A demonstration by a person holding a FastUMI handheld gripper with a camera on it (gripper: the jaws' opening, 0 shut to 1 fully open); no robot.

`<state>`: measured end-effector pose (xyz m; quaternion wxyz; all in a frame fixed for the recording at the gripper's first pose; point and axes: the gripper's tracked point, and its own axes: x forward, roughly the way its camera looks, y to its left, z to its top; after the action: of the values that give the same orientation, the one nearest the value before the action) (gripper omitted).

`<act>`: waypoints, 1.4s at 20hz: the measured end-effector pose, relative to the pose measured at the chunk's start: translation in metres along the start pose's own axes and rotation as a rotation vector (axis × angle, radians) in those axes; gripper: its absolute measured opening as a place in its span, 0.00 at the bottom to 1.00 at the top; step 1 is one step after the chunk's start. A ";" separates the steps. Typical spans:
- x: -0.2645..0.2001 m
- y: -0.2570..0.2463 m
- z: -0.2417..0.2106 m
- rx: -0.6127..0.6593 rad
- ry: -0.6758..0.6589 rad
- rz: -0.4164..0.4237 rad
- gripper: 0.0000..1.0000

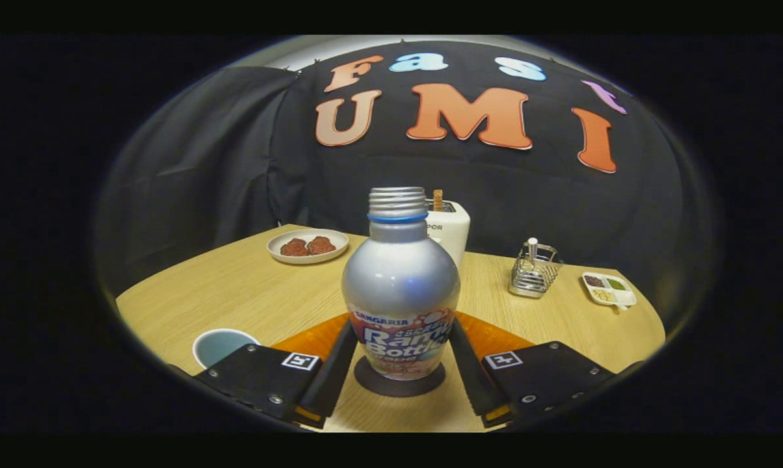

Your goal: Take the bottle from table, then pour the juice into the cup, finally place the bottle on the coaster

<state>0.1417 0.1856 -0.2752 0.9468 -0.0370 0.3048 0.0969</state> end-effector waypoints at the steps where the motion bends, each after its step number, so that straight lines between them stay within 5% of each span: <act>1: 0.002 0.000 -0.004 -0.007 0.009 0.001 0.77; 14: -0.009 0.004 -0.021 -0.027 0.003 0.021 0.82; 28: -0.092 -0.037 0.054 0.027 -0.247 -0.022 0.96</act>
<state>0.1068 0.1419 -0.1772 0.9785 -0.0157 0.1868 0.0861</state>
